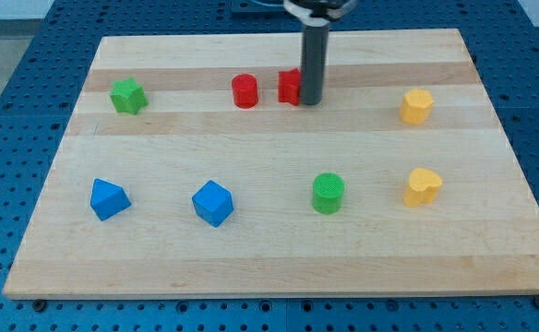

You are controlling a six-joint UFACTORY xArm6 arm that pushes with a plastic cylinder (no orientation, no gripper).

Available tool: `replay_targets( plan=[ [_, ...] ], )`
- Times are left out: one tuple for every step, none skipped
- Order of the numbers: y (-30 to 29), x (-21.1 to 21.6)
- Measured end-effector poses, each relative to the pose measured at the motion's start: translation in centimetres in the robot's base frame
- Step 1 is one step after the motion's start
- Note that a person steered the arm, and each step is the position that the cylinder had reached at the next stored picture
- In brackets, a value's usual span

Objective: Push the red star into the red circle

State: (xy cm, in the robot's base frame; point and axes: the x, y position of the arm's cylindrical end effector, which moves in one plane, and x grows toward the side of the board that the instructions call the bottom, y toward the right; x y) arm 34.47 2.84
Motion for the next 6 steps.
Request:
replay_targets(
  plan=[
    [2.2,0.0],
    [7.4,-0.2],
    [8.0,-1.5],
    [6.8,-3.0],
    [3.9,-4.0],
    [1.0,-4.0]
  ],
)
